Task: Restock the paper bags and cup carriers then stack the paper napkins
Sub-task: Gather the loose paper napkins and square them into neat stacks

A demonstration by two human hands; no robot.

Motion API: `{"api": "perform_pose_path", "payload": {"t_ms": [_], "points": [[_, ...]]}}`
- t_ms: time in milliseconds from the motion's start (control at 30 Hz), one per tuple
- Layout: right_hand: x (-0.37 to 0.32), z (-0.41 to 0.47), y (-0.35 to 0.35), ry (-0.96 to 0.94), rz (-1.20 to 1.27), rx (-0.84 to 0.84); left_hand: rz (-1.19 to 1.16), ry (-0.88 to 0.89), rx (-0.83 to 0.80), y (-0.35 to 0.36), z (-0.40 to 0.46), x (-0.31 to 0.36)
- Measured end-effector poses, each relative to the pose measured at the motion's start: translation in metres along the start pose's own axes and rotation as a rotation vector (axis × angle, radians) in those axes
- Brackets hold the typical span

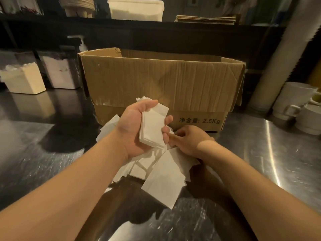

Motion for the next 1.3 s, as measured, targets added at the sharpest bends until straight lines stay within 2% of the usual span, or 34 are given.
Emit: {"api": "perform_pose_path", "payload": {"t_ms": [133,300,467,700,833,933,1167,1300], "points": [[-0.01,-0.007,0.0,-0.057,0.112,-0.054,-0.009,0.007,-0.018,0.0,0.002,0.001],[-0.013,-0.01,0.0,-0.185,-0.06,-0.042,-0.006,0.008,-0.03,-0.001,0.002,0.003],[-0.011,-0.006,0.005,-0.126,0.13,-0.148,-0.018,0.026,-0.054,-0.002,0.003,0.005],[-0.009,-0.013,-0.012,-0.103,0.317,-0.101,-0.071,0.042,-0.122,-0.002,0.003,0.007],[0.004,-0.017,-0.036,-0.063,0.551,-0.15,-0.084,0.073,-0.157,-0.001,0.003,0.01],[0.017,-0.013,-0.047,-0.013,0.438,-0.176,-0.089,0.084,-0.134,-0.003,0.003,0.011],[0.018,-0.003,-0.049,0.008,0.142,0.006,-0.036,0.055,-0.034,-0.006,0.005,0.007],[0.014,-0.001,-0.046,-0.067,0.141,0.001,-0.015,0.05,-0.017,-0.005,0.006,0.007]]}}
Point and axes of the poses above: each hand's wrist, its own z-axis towards the middle knuckle, its own y-axis out of the palm, x = y × z, the point moved 5 cm from there along z, towards the middle knuckle, and after that the axes turned 1 degree about y, right-handed, at the moved point
